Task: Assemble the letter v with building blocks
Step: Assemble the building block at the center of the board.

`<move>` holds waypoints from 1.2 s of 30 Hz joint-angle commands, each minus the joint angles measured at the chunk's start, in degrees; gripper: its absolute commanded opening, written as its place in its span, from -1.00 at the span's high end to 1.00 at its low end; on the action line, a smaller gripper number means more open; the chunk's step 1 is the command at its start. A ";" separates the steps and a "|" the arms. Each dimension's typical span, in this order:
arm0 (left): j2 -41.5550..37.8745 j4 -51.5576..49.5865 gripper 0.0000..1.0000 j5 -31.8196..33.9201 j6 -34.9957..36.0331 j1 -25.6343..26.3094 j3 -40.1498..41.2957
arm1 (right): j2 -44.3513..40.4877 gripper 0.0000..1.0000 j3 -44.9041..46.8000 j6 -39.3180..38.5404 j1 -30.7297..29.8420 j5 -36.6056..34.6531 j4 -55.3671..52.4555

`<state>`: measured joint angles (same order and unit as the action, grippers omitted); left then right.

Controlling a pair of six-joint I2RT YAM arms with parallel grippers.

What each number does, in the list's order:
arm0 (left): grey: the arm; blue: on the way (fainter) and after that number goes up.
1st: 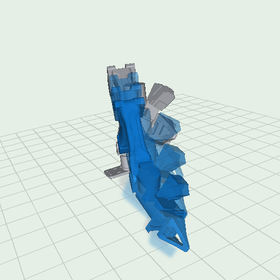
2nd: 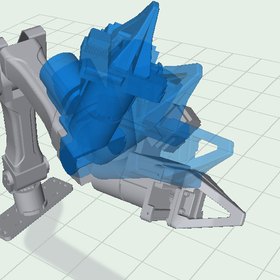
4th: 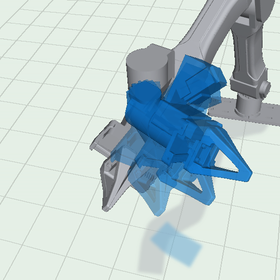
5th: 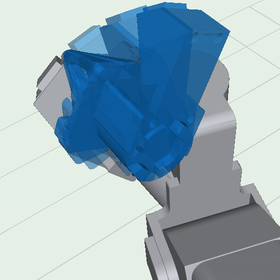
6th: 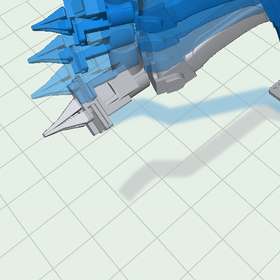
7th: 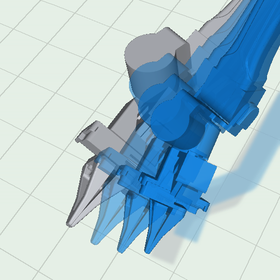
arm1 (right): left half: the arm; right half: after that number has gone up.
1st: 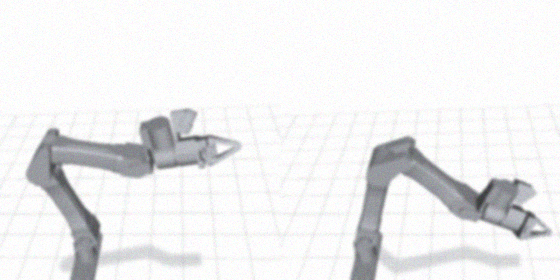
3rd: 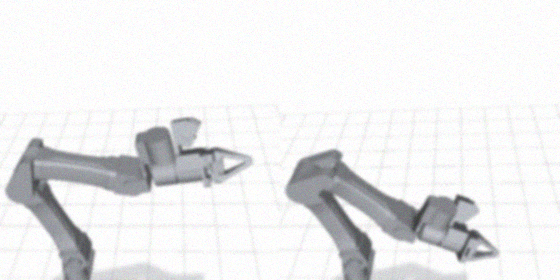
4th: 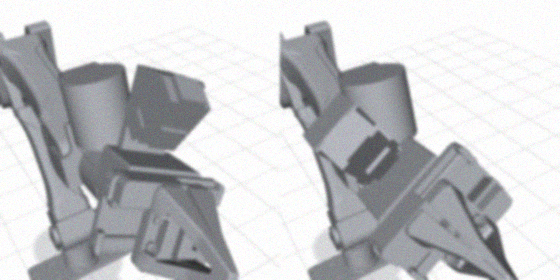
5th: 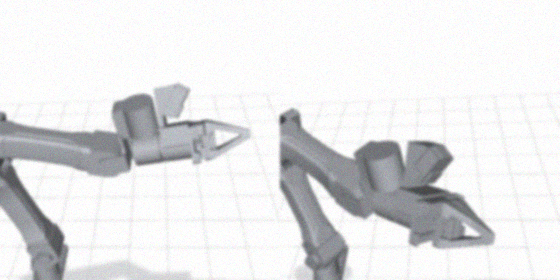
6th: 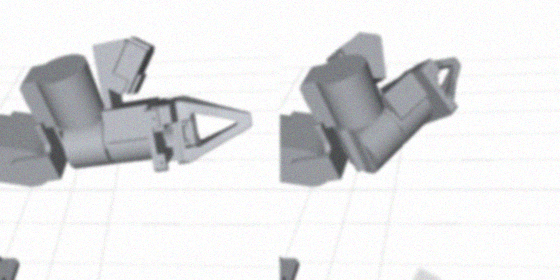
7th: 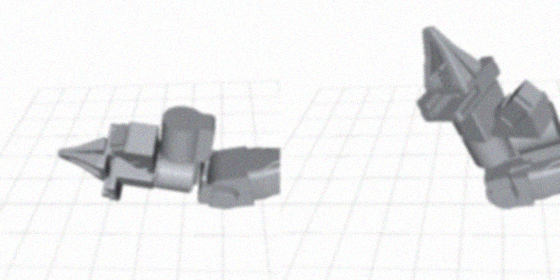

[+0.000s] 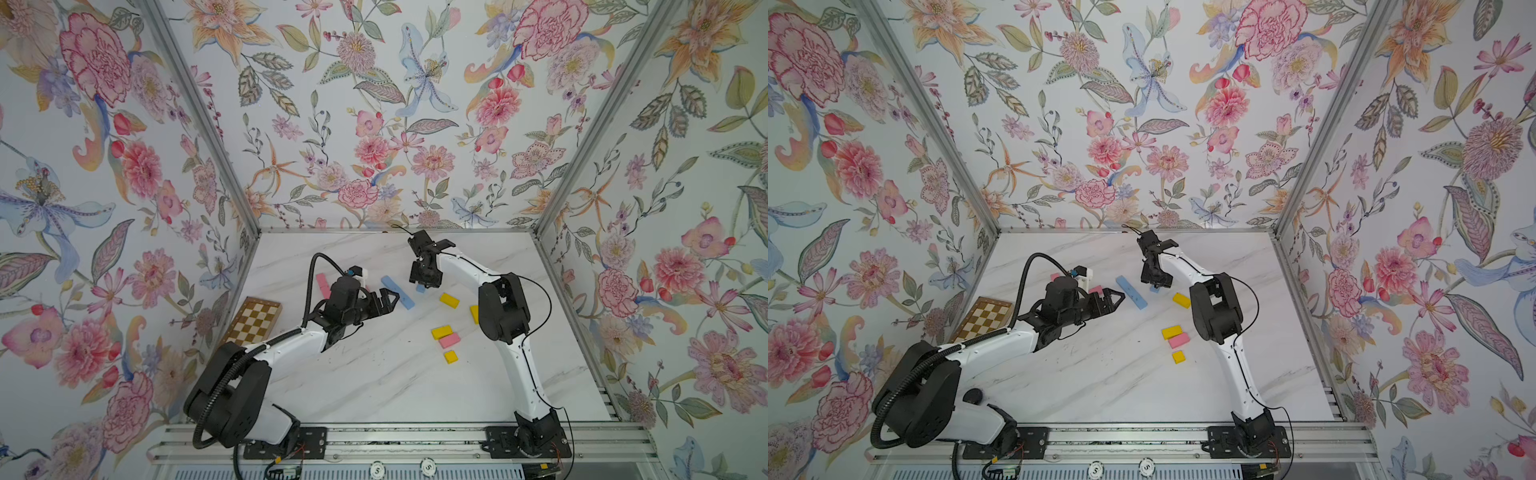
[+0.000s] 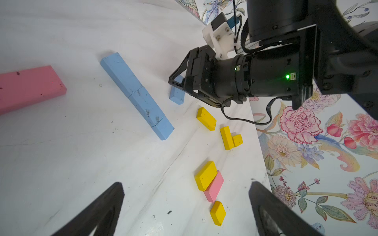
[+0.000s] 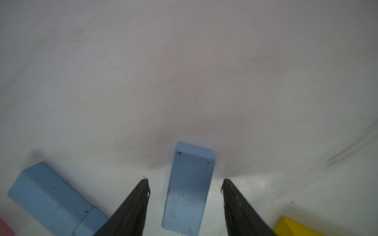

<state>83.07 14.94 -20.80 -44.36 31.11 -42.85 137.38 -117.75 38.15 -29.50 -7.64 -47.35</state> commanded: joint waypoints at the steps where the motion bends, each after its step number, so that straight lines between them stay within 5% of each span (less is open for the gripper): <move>1: 0.87 -0.85 -0.98 -0.91 1.38 -0.64 -1.19 | 2.13 -0.03 -0.81 0.33 0.40 -2.12 -1.77; 3: 0.80 -0.79 -0.98 -0.95 1.42 -0.67 -1.10 | 2.37 0.17 -0.81 1.54 0.56 -1.77 -1.71; 11: 0.92 -1.13 -0.98 -0.31 2.43 -0.79 -1.04 | 0.11 0.36 1.22 8.36 0.32 0.03 -1.72; 25: 0.62 -7.33 -0.98 4.91 6.36 -0.92 -4.45 | -8.78 0.28 22.51 21.05 -2.85 5.53 5.51; 32: -0.19 -17.44 -0.98 9.89 15.46 -0.91 -11.29 | -10.08 -0.12 20.40 14.83 -2.24 3.12 6.04; 36: 1.79 -21.74 -0.98 13.28 19.67 -0.77 -16.27 | -12.83 -0.61 18.53 8.98 0.38 3.14 6.58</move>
<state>85.08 -1.78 -11.57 -30.11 30.70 -55.35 126.48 -98.35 52.03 -31.09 -3.64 -39.11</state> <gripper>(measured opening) 0.989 0.769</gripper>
